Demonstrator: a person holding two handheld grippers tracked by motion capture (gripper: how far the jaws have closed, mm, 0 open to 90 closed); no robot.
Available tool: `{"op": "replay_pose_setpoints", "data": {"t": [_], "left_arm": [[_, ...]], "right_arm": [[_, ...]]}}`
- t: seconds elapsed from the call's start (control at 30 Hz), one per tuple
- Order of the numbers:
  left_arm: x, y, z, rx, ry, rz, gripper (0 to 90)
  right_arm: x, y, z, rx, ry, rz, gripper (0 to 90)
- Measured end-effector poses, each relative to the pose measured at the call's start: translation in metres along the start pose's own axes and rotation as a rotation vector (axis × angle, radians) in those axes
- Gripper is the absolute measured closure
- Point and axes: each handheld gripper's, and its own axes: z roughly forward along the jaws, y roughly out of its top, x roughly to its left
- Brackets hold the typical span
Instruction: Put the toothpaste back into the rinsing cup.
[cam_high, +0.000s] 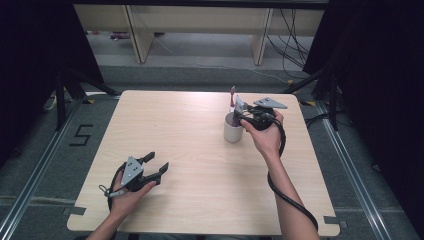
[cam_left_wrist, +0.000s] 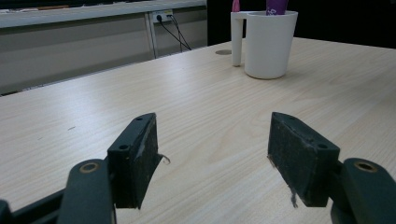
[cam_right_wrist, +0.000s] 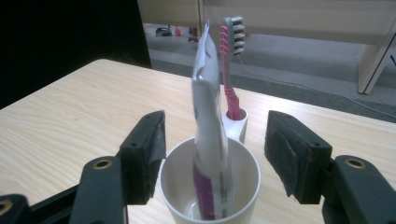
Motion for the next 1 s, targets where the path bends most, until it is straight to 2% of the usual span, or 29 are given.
{"op": "replay_pose_setpoints", "data": {"t": [0.03,0.07,0.1,0.2,0.23,0.27,0.3,0.33,0.5,0.53,0.63,0.7,0.73,0.77,0.8,0.87,1.0], "left_arm": [[0.0,0.0,0.0,-0.001,0.0,0.0,33.3],[-0.001,0.0,-0.001,0.009,0.007,-0.008,33.3],[-0.001,0.0,-0.002,0.017,0.01,-0.006,33.3],[0.0,0.0,-0.002,0.017,0.009,-0.009,33.3],[0.0,0.0,-0.002,0.017,0.009,-0.008,33.3],[0.0,0.0,-0.002,0.017,0.009,-0.008,33.3],[-0.001,0.0,-0.002,0.017,0.009,-0.008,33.3],[0.0,0.0,-0.002,0.018,0.009,-0.008,33.3],[0.0,0.0,-0.001,0.012,0.007,-0.009,33.3],[0.0,0.0,-0.001,0.014,0.008,-0.008,33.3],[0.0,0.0,-0.002,0.019,0.012,-0.01,33.2],[0.001,0.0,0.0,0.001,0.002,-0.005,33.2],[0.0,0.0,0.0,0.004,0.005,-0.01,33.2],[0.0,0.0,-0.002,0.02,0.013,-0.012,33.2],[0.0,0.0,-0.002,0.019,0.012,-0.011,33.2],[0.001,0.0,0.0,0.001,0.003,-0.005,33.2],[0.0,0.0,0.0,0.005,0.006,-0.01,33.3]], "right_arm": [[0.0,-0.001,-0.002,-0.003,-0.006,-0.014,38.9],[0.001,-0.002,-0.003,-0.002,0.003,0.01,38.9],[0.001,-0.002,-0.006,0.003,-0.003,-0.01,38.8],[0.003,-0.006,-0.01,0.011,0.014,0.003,38.5],[0.003,-0.007,-0.012,0.014,-0.002,-0.023,38.5],[0.004,-0.009,-0.014,0.016,0.012,-0.009,38.3],[0.004,-0.01,-0.016,0.024,0.007,-0.029,37.9],[0.005,-0.012,-0.018,0.022,0.007,-0.012,37.9],[0.005,-0.018,-0.028,0.032,0.011,-0.013,37.9],[0.004,-0.019,-0.03,0.035,0.011,-0.032,37.9],[0.005,-0.024,-0.036,0.047,0.02,-0.016,37.9],[0.004,-0.027,-0.038,0.048,0.022,-0.033,37.9],[0.004,-0.029,-0.04,0.04,0.015,-0.03,37.9],[0.003,-0.031,-0.041,0.041,0.005,-0.055,37.9],[0.004,-0.032,-0.043,0.051,0.014,-0.035,37.9],[0.002,-0.037,-0.046,0.053,0.021,-0.023,38.1],[0.002,-0.046,-0.052,0.058,0.016,-0.01,38.2]]}}
